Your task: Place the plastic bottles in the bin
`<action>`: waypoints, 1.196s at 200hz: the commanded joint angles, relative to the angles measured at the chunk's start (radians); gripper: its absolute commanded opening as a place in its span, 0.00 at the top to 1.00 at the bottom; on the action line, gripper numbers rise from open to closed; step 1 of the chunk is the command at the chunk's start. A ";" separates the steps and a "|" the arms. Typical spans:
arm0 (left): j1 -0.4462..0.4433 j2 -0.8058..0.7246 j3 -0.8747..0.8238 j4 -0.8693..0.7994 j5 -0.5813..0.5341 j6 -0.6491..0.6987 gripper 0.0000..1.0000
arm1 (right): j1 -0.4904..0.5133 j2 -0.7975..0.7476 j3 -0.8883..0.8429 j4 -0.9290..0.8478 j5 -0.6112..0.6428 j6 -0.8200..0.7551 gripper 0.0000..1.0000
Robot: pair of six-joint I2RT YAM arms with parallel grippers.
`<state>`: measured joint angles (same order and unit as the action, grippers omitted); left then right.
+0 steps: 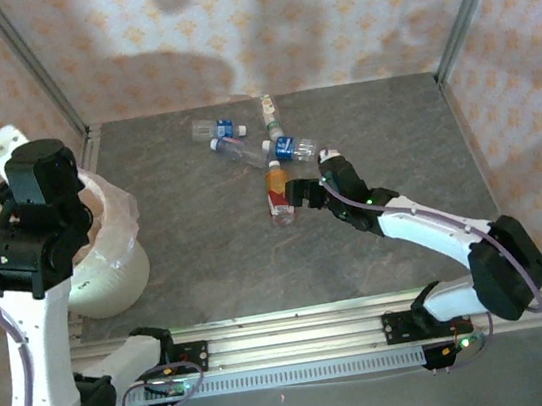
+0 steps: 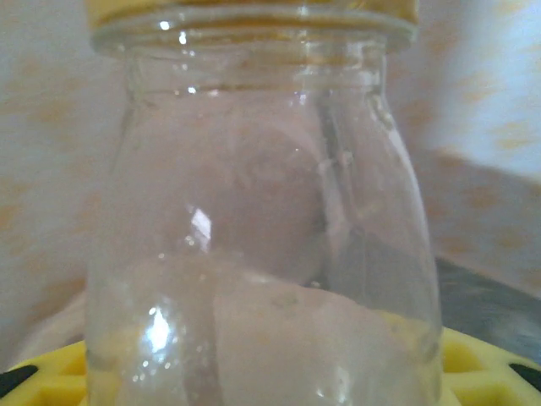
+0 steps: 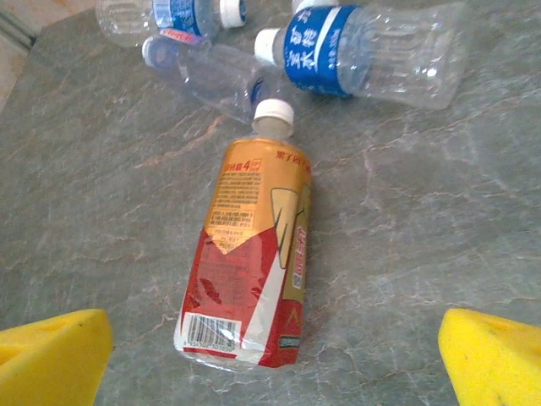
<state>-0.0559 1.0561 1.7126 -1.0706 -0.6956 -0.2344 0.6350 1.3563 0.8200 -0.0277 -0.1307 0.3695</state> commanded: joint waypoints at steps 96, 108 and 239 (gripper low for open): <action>0.327 0.078 -0.128 0.043 0.593 -0.216 0.00 | 0.129 0.279 0.190 -0.110 0.027 -0.072 0.01; 0.326 0.070 -0.105 0.031 0.649 -0.224 0.00 | 0.141 0.308 0.197 -0.110 0.048 -0.068 0.01; -0.281 0.174 -0.009 0.178 0.806 -0.338 0.01 | 0.172 0.276 0.128 0.019 0.290 -0.057 0.37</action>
<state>-0.2478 1.1976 1.6669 -0.9531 0.0978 -0.5423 0.8024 1.7741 1.0122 -0.0883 0.1059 0.3378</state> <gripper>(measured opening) 0.994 0.655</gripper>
